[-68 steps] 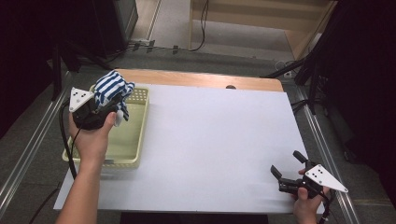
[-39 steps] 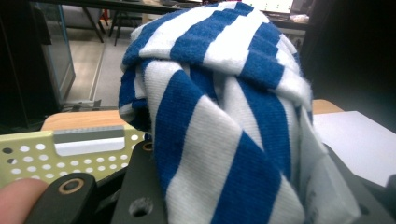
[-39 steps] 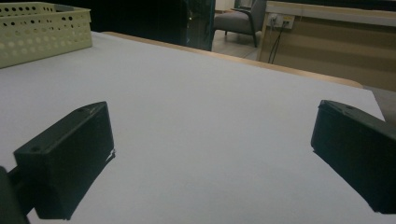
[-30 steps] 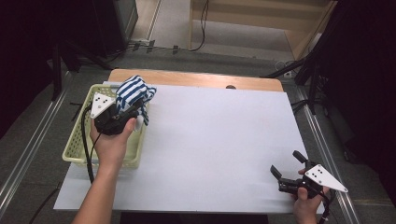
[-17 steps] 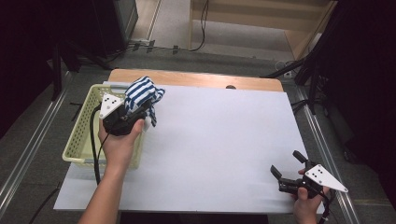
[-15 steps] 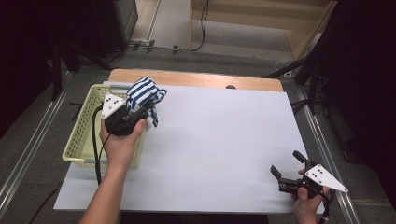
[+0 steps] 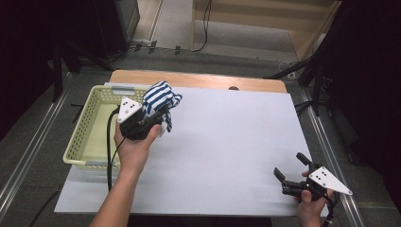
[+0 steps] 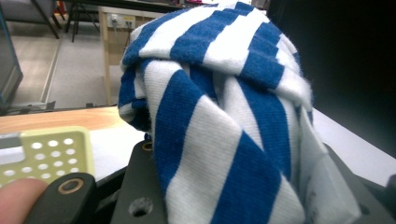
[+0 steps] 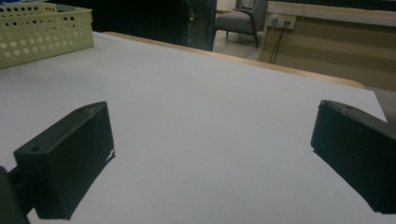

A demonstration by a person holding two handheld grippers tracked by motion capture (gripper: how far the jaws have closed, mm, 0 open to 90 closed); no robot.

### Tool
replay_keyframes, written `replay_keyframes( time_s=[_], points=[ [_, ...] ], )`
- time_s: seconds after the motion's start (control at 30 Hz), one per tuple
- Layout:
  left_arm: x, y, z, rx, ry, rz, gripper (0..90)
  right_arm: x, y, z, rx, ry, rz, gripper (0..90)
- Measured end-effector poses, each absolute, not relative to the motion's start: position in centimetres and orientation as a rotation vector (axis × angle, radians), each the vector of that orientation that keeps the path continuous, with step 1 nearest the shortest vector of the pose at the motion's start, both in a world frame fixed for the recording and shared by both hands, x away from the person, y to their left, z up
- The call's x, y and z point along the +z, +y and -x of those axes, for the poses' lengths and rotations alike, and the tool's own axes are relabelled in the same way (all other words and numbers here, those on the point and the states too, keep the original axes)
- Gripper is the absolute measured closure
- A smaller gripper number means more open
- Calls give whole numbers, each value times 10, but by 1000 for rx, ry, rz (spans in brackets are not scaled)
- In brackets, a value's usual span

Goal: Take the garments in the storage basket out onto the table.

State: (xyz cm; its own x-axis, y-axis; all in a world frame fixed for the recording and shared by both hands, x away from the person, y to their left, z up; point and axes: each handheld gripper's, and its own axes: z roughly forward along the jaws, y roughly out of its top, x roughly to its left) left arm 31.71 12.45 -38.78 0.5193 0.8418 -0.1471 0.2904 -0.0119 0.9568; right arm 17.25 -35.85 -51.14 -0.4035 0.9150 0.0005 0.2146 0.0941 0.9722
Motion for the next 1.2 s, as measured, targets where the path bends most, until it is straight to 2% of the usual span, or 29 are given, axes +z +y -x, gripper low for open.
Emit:
replay_keyframes(
  time_s=[1.2],
  points=[
    [-413, 57, -306, 455, 908, -1670, 628, -511, -358, -173, 1352, 1716, -1113, 0]
  ],
)
